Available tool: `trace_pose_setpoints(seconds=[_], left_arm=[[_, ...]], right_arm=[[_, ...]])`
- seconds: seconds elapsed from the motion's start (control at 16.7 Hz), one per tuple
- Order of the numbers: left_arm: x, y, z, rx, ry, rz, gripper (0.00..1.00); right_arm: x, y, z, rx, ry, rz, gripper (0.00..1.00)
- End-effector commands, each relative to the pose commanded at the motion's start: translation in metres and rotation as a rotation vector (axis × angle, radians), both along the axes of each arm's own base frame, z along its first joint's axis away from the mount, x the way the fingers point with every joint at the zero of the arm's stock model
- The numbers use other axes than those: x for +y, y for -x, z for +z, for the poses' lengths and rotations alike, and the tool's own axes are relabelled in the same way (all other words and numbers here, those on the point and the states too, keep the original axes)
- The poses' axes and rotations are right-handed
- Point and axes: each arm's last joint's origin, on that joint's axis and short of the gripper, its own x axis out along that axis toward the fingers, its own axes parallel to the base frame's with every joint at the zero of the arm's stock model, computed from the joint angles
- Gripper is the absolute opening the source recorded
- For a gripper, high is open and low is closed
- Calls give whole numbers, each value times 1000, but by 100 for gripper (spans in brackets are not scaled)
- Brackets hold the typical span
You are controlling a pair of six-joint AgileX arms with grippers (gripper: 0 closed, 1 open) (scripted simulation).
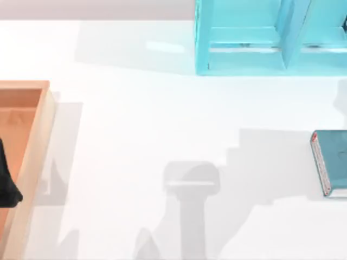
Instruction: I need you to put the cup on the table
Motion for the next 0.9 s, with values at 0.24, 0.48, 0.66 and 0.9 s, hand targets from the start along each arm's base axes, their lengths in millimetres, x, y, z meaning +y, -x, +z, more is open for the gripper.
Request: trace_pose_setpoints(seconds=[0.24, 0.48, 0.66, 0.9], left_arm=[[0, 0, 0, 0, 0, 0, 100], [0, 0, 0, 0, 0, 0, 100], [0, 0, 0, 0, 0, 0, 100], [0, 0, 0, 0, 0, 0, 100]], right_arm=[[0, 0, 0, 0, 0, 0, 0], [0, -2, 11, -5, 0, 1, 0], [0, -1, 35, 2, -2, 2, 0], [0, 0, 50, 0, 0, -1, 0]])
